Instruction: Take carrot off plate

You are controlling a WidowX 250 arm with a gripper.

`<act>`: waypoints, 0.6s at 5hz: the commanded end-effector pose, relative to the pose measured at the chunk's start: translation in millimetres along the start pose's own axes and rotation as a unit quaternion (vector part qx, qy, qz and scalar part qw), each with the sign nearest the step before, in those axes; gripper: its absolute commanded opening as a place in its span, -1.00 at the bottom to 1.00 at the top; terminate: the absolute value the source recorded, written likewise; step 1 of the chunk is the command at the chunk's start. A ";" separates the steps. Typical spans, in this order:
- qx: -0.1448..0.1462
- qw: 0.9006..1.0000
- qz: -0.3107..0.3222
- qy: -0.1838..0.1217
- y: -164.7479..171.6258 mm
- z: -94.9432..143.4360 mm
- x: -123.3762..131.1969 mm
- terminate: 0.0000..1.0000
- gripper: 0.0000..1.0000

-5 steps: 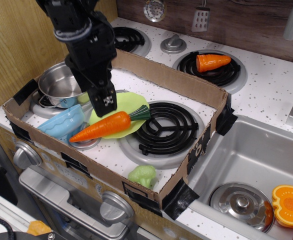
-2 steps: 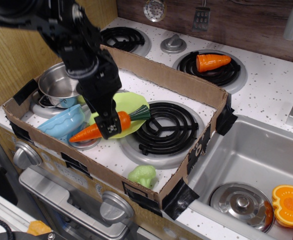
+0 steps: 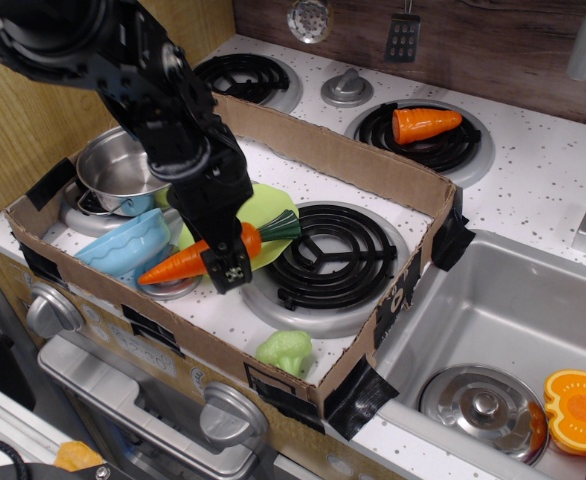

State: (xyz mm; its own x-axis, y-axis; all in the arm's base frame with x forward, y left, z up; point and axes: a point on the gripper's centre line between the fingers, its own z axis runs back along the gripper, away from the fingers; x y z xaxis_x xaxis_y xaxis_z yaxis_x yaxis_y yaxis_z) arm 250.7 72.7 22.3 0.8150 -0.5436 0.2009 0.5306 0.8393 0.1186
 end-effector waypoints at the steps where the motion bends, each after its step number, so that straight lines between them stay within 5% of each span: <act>1: 0.008 1.000 -0.022 -0.016 22.2 -3.0 17.3 -1.00 1.00; 2: 0.014 1.000 -0.024 -0.009 22.3 3.7 21.3 -1.00 -1.00; 3: 0.009 1.000 -0.001 -0.009 12.6 10.1 18.2 -1.00 1.00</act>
State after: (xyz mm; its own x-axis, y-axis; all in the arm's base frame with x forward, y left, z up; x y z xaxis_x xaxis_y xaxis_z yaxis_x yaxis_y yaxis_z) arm 265.0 69.6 24.8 0.8245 -0.5347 0.1853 0.5267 0.8448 0.0945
